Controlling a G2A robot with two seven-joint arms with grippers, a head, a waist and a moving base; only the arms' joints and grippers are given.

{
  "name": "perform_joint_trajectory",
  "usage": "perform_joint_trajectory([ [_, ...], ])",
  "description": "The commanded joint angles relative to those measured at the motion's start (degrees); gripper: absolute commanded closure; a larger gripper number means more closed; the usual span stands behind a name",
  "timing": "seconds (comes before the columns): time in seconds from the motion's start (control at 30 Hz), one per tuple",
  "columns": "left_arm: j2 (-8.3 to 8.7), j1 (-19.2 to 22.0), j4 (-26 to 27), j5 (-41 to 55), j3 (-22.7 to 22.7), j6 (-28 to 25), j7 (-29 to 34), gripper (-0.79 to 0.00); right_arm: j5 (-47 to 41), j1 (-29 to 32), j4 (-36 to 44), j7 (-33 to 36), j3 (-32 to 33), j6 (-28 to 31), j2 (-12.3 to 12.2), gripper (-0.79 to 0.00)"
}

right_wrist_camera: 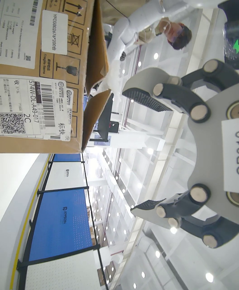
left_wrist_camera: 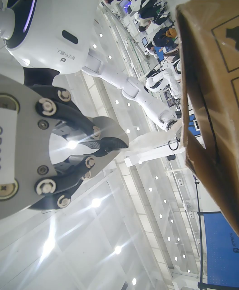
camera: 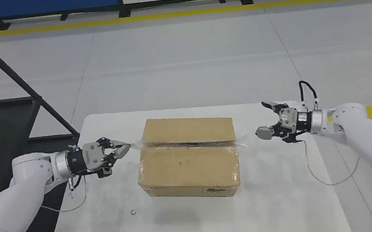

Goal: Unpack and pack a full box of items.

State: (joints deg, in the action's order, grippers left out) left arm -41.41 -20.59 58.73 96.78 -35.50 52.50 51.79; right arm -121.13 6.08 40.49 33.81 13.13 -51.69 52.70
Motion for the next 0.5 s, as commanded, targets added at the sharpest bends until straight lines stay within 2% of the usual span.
perform_joint_trajectory([
  [0.0,0.0,0.0,0.0,0.0,0.0,0.0,0.0,0.0,7.69,0.2,2.46,3.28,0.22,3.18,-0.78,-0.785],
  [0.13,0.0,0.0,0.0,0.0,0.0,0.0,0.0,0.0,18.3,1.81,3.13,9.34,1.35,14.16,-2.31,-0.785],
  [0.3,0.0,0.0,0.0,0.0,0.0,0.0,0.0,0.0,27.74,4.4,2.35,22.33,2.87,24.29,-4.08,-0.785],
  [0.37,0.0,0.0,0.0,0.0,0.0,0.0,0.0,0.0,31.29,5.56,3.22,28.12,3.48,30.14,-4.55,-0.785],
  [0.43,0.0,0.0,0.0,0.0,0.0,0.0,0.0,0.0,34.48,6.38,1.27,35.5,3.95,32.16,-5.29,-0.785],
  [0.47,0.0,0.0,0.0,0.0,0.0,0.0,0.0,0.0,34.57,6.47,0.94,36.09,4.09,31.94,-5.36,-0.785],
])
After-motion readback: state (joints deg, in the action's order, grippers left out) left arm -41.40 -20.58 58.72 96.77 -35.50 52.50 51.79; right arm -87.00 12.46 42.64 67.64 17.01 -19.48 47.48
